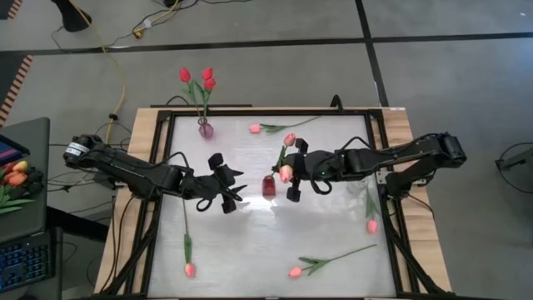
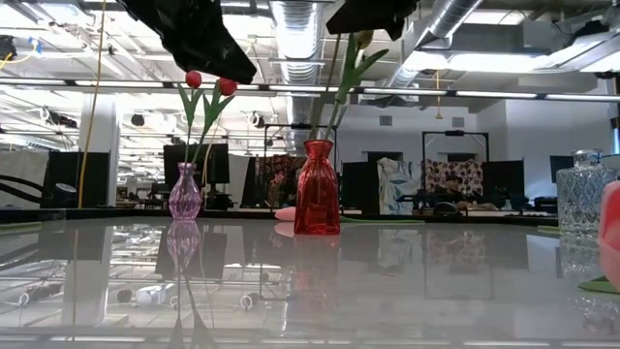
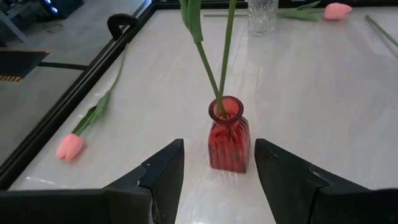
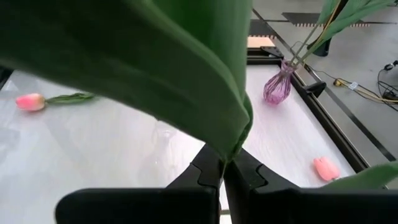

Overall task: Sort flowers into vase by color
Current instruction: Put the top pink-orange tulip into the red vase

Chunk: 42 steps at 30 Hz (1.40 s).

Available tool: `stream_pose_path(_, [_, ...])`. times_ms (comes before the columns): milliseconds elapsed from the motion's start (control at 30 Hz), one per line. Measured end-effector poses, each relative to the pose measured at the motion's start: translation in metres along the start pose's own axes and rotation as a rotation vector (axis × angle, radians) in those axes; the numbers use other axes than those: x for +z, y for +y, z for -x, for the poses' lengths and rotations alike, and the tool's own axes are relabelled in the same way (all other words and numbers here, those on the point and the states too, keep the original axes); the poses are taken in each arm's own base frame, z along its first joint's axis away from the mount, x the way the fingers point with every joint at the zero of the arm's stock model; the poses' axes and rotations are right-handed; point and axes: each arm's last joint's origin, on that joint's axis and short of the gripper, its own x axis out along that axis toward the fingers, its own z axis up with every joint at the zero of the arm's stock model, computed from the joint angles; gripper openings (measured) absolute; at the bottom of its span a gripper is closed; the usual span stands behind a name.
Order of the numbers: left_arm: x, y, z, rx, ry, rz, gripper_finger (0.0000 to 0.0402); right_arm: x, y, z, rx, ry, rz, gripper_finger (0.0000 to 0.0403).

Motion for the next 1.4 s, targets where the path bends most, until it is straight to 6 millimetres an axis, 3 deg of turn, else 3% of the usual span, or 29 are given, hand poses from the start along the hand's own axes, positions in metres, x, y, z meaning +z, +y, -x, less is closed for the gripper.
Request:
stream_pose_path(867, [0.000,0.000,0.000,-0.001,-0.002,0.007,0.0185,-0.006,0.003,-0.001,0.029,0.055,-0.007,0.0037])
stream_pose_path(1033, [0.000,0.000,0.000,-0.002,-0.002,0.011,0.0185,-0.016,0.000,-0.006,0.025,0.075,-0.008,0.0038])
stream_pose_path(1300, [0.000,0.000,0.000,-0.003,-0.003,0.011,0.0185,-0.013,-0.003,-0.007,0.016,0.052,-0.018,0.0043])
stream_pose_path(1400, [0.000,0.000,0.000,-0.003,-0.003,0.012,0.0185,-0.017,-0.003,-0.017,0.015,0.064,-0.017,0.0050])
